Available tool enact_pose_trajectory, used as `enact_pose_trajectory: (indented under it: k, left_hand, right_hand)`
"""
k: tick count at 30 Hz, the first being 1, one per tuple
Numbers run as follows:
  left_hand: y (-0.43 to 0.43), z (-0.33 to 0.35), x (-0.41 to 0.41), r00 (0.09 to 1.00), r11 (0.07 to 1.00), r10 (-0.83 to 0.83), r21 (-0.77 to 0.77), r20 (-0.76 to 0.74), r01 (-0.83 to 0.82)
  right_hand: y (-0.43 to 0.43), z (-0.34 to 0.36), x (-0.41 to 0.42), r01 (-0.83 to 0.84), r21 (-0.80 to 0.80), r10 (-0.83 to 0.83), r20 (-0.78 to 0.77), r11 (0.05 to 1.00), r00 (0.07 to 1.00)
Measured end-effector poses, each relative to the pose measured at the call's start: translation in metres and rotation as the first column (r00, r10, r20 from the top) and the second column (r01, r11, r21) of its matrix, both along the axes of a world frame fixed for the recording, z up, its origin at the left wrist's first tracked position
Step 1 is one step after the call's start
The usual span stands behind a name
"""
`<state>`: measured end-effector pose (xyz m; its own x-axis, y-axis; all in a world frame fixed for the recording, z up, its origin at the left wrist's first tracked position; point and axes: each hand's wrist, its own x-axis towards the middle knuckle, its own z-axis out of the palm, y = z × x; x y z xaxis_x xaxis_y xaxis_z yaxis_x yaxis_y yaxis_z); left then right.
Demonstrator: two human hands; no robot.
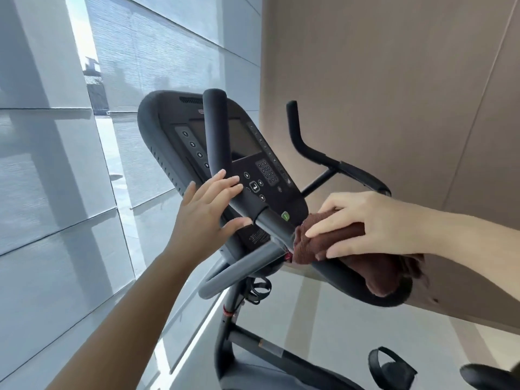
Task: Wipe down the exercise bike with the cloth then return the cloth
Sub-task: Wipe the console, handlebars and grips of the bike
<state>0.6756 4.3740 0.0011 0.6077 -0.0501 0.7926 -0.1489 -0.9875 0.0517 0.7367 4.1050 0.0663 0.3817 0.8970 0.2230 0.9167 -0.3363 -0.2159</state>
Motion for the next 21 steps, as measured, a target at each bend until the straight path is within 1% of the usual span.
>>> enact_pose_trajectory:
  k: [3, 5, 7, 9, 11, 14, 16, 19, 21]
  left_hand:
    - [-0.01, 0.001, -0.004, 0.999, 0.999, 0.041, -0.016, -0.018, -0.041]
    - [-0.023, -0.001, -0.007, 0.999, 1.0, 0.029, -0.01, -0.035, -0.029]
    - [-0.037, -0.006, -0.008, 0.998, 1.0, -0.02, 0.02, -0.061, 0.022]
    - [-0.05, -0.012, -0.008, 0.993, 0.997, -0.076, 0.027, -0.094, 0.079]
    - [-0.057, -0.015, -0.007, 0.991, 0.994, -0.111, 0.006, -0.077, 0.112]
    - [-0.061, -0.02, -0.005, 0.992, 0.992, -0.12, -0.039, -0.047, 0.119]
    - [-0.063, -0.021, -0.004, 0.992, 0.992, -0.117, -0.043, -0.04, 0.115]
    - [-0.065, -0.02, -0.004, 0.991, 0.99, -0.128, -0.07, -0.033, 0.125]
    - [-0.066, -0.018, -0.005, 0.993, 0.989, -0.114, -0.099, -0.031, 0.111]
  right_hand:
    - [0.0, -0.012, 0.002, 0.106, 0.249, -0.106, -0.013, 0.963, 0.994]
    - [0.009, -0.031, -0.002, 0.17, 0.32, -0.153, -0.079, 0.932, 0.985]
    - [0.015, -0.046, -0.004, 0.211, 0.37, -0.179, -0.118, 0.905, 0.977]
    - [0.009, -0.051, -0.005, 0.211, 0.388, -0.193, -0.087, 0.897, 0.977]
    - [-0.007, -0.055, -0.006, 0.182, 0.37, -0.184, -0.029, 0.911, 0.982]
    - [-0.041, -0.07, -0.012, 0.13, 0.366, -0.148, 0.023, 0.921, 0.989]
    - [-0.063, -0.079, -0.014, 0.116, 0.369, -0.141, 0.041, 0.922, 0.989]
    - [-0.081, -0.078, -0.012, 0.121, 0.364, -0.12, -0.026, 0.923, 0.992]
    - [-0.072, -0.067, -0.009, 0.123, 0.41, -0.109, -0.056, 0.904, 0.992]
